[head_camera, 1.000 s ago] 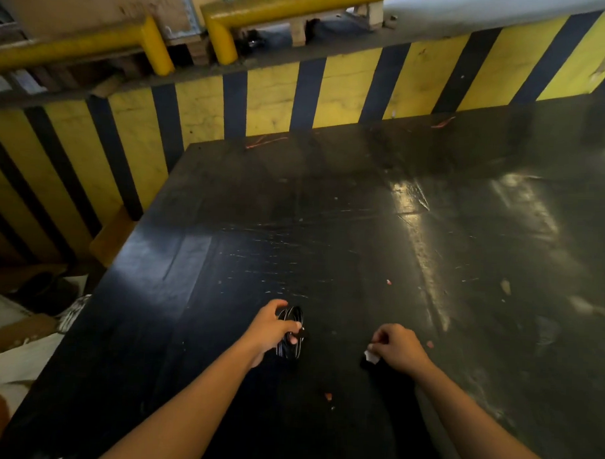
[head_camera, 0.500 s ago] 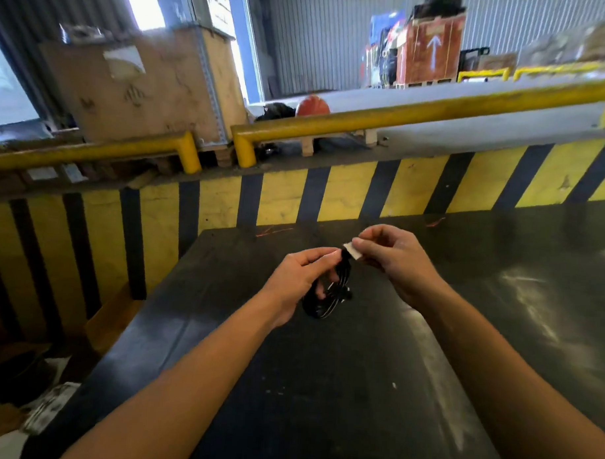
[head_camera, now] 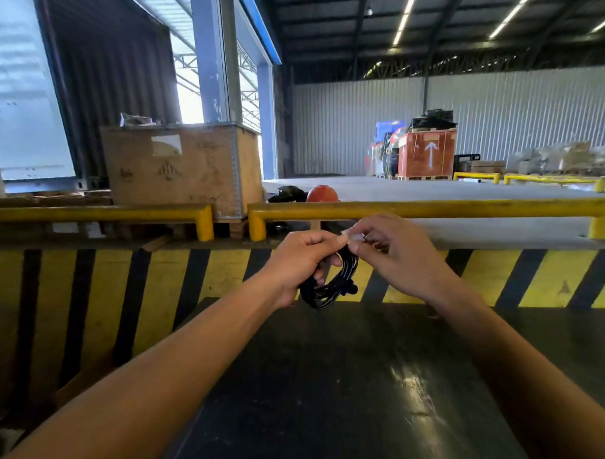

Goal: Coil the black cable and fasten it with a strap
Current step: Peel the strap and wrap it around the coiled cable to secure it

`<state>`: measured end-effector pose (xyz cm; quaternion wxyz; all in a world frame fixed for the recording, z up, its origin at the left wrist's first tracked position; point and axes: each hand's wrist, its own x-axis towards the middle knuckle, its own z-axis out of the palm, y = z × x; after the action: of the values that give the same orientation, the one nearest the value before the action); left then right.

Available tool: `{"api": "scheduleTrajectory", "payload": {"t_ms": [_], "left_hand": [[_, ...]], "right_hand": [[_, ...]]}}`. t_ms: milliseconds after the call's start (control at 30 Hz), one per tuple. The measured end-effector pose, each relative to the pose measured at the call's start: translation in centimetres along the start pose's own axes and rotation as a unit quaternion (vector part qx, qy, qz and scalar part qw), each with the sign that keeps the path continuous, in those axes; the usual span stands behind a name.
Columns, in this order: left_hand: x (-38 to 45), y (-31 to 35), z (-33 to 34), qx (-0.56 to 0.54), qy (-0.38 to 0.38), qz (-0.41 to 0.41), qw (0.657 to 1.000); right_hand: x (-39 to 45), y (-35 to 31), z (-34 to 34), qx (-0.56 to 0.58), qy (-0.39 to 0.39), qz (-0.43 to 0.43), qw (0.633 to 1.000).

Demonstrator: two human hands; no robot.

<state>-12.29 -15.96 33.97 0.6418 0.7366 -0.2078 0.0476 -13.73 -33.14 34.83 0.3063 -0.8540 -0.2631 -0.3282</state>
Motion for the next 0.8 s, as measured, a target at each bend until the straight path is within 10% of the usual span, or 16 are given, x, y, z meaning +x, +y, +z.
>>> {"api": "scheduleTrajectory", "payload": {"t_ms": [533,800], "left_hand": [[1.1,4.3,-0.9,0.137,-0.056,0.046,0.988],[1.5,3.5,0.1,0.139,-0.048,0.045,0.988]], "right_hand": [[1.8,0.3,-2.6,0.054,-0.065,-0.053,0.995],[1.7,1.0,-0.7,-0.056,0.046,-0.042,0.996]]}}
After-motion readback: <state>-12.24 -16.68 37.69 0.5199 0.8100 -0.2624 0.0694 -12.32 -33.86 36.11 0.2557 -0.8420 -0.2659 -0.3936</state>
